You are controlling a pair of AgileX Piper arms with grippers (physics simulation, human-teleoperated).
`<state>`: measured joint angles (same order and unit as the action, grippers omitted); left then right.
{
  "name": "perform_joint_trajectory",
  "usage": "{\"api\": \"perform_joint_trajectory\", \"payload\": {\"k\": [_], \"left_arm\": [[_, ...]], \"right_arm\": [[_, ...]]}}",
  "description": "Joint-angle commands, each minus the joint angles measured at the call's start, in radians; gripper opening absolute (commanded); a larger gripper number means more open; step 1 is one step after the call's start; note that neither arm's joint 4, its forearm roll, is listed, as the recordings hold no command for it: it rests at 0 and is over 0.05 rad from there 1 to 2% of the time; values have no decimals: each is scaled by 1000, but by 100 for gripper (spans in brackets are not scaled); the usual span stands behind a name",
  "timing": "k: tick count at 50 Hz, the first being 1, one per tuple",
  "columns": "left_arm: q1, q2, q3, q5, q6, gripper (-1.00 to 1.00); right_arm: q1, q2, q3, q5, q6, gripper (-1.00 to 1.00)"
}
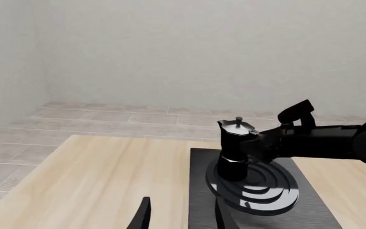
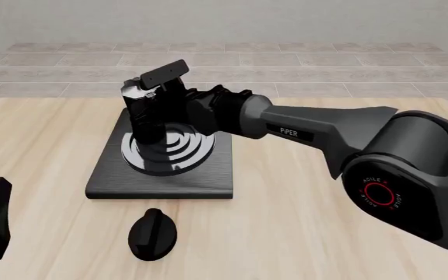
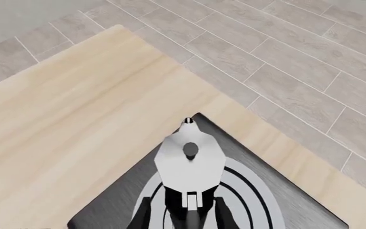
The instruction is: Put both moka pots on the stove.
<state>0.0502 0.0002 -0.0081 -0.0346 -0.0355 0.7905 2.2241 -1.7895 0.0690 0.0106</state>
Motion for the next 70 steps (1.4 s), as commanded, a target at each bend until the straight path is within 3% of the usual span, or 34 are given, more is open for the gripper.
{"api": "perform_joint_trajectory", "payload": {"k": [1,15,33,64,70], "left_arm": [[0,0,0,0,0,100],[-2,0,-1,2,-1,100],[-5,0,3,-1,1,100],[-2,0,-2,-3,16,100],[0,0,-3,-4,18,100]], "right_arm": [[6,-8,6,0,-8,100],[1,-43,11,21,-23,100],[17,-225,162,18,-58,100],[24,-796,684,-70,12,100],[-7,-930,798,-88,59,100]]}}
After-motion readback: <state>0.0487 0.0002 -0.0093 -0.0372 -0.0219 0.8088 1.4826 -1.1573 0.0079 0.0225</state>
